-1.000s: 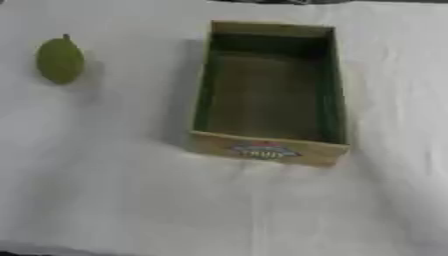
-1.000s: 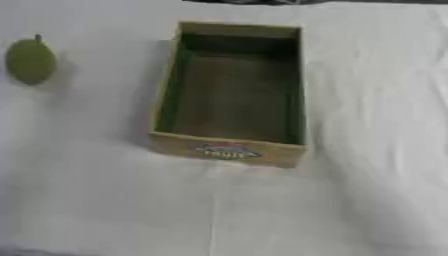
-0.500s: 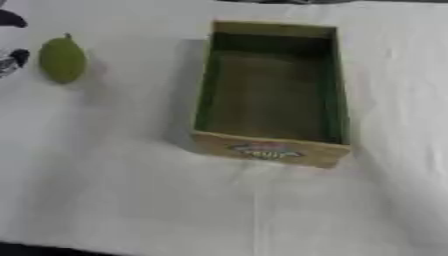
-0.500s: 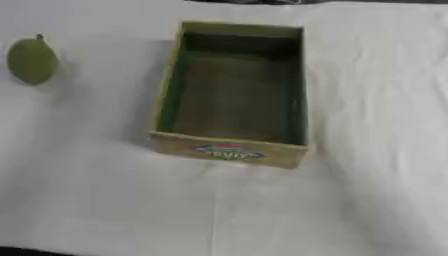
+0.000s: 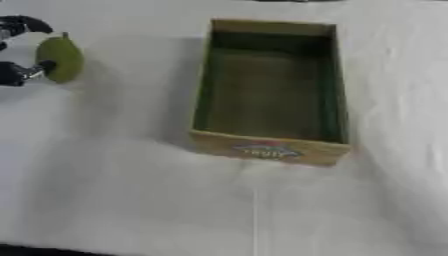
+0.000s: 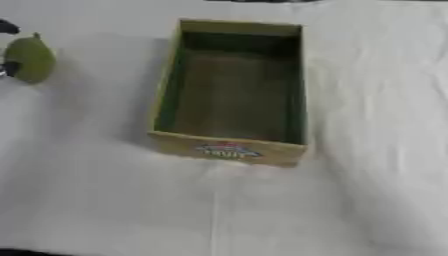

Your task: Pick up objects on the table and place them in the box.

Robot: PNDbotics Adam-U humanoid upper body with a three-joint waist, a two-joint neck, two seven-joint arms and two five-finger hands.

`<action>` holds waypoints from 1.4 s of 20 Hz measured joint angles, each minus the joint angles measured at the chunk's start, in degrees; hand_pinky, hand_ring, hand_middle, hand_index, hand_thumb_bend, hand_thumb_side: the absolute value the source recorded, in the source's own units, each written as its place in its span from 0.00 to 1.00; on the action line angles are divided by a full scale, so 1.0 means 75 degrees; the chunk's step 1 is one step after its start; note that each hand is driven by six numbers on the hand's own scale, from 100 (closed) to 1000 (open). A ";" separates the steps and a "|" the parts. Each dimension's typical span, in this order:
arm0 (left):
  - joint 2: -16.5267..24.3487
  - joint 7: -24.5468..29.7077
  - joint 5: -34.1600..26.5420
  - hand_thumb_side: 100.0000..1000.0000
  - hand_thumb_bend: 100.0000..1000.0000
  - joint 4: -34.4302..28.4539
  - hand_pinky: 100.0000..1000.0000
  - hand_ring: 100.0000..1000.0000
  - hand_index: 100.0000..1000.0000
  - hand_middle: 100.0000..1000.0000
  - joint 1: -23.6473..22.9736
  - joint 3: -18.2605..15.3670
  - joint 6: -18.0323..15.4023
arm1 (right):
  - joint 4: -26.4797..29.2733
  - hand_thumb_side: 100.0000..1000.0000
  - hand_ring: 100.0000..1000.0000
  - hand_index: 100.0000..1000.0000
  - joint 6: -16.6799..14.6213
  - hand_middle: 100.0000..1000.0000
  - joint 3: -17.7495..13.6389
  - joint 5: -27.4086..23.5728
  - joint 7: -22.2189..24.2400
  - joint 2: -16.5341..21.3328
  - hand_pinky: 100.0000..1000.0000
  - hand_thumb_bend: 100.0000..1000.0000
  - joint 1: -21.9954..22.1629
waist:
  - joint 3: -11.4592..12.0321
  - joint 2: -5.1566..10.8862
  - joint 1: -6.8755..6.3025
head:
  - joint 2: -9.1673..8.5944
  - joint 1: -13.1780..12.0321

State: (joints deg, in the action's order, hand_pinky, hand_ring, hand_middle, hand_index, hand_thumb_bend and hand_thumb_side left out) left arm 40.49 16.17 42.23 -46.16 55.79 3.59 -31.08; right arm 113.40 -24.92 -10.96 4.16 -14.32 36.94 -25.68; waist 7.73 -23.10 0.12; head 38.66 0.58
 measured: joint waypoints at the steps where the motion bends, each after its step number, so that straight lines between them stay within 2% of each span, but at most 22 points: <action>1: -0.0015 -0.0079 0.0092 0.40 0.35 0.0050 0.94 0.96 0.94 0.89 0.0038 -0.0044 0.0082 | 0.0000 0.41 0.79 0.83 0.0005 0.62 0.0007 -0.0006 0.0007 -0.0001 0.85 0.00 -0.0001 | -0.0009 -0.0014 -0.0001 | -0.0002 -0.0007; 3: -0.0044 -0.0257 0.0291 0.35 0.40 0.0154 0.94 0.97 0.96 0.88 0.0088 -0.0127 0.0280 | 0.0000 0.41 0.79 0.83 0.0011 0.62 0.0008 -0.0016 0.0017 -0.0002 0.85 0.00 -0.0002 | -0.0045 -0.0039 -0.0001 | -0.0012 -0.0025; 8: -0.0047 -0.0642 0.0764 0.35 0.47 0.0377 0.94 0.96 0.97 0.87 0.0170 -0.0272 0.0851 | 0.0000 0.41 0.79 0.83 0.0021 0.61 0.0008 -0.0028 0.0037 -0.0023 0.85 0.00 -0.0003 | -0.0106 -0.0102 -0.0003 | -0.0068 -0.0088; 14: -0.0053 -0.1128 0.1135 0.40 0.42 0.0567 0.93 0.95 0.97 0.85 0.0241 -0.0422 0.1405 | 0.0000 0.41 0.79 0.83 0.0012 0.61 0.0012 -0.0028 0.0048 -0.0052 0.85 0.00 -0.0003 | -0.0183 -0.0167 -0.0001 | -0.0135 -0.0157; 15: -0.0058 -0.1157 0.1165 0.44 0.39 0.0604 0.92 0.94 0.97 0.85 0.0253 -0.0441 0.1463 | 0.0000 0.41 0.79 0.83 0.0010 0.61 0.0013 -0.0028 0.0051 -0.0052 0.85 0.00 -0.0004 | -0.0197 -0.0179 0.0001 | -0.0140 -0.0169; 20: -0.0110 -0.0831 0.1237 0.48 0.37 0.0842 0.91 0.93 0.96 0.83 0.0296 -0.0496 0.1722 | 0.0000 0.41 0.79 0.83 -0.0002 0.61 0.0052 -0.0028 0.0061 -0.0054 0.85 0.00 -0.0058 | -0.0265 -0.0253 0.0021 | -0.0201 -0.0250; 24: -0.0112 -0.0406 0.1228 0.45 0.38 0.0874 0.90 0.91 0.93 0.81 0.0297 -0.0503 0.1769 | 0.0000 0.41 0.79 0.83 0.0006 0.61 0.0053 -0.0032 0.0046 -0.0055 0.86 0.00 -0.0068 | -0.0279 -0.0268 0.0025 | -0.0201 -0.0284; 28: -0.0114 -0.0021 0.1169 0.37 0.34 0.0866 0.81 0.83 0.90 0.75 0.0299 -0.0500 0.1598 | 0.0000 0.41 0.79 0.83 0.0050 0.60 0.0052 -0.0033 -0.0002 -0.0057 0.86 0.00 -0.0067 | -0.0290 -0.0272 0.0018 | -0.0201 -0.0306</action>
State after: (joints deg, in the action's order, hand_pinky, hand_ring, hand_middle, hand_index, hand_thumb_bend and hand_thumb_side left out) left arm 39.63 16.01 51.00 -39.67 58.03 -0.16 -19.09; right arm 113.40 -24.54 -10.56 3.91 -14.34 36.51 -26.18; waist 5.55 -25.14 0.25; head 37.15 -1.72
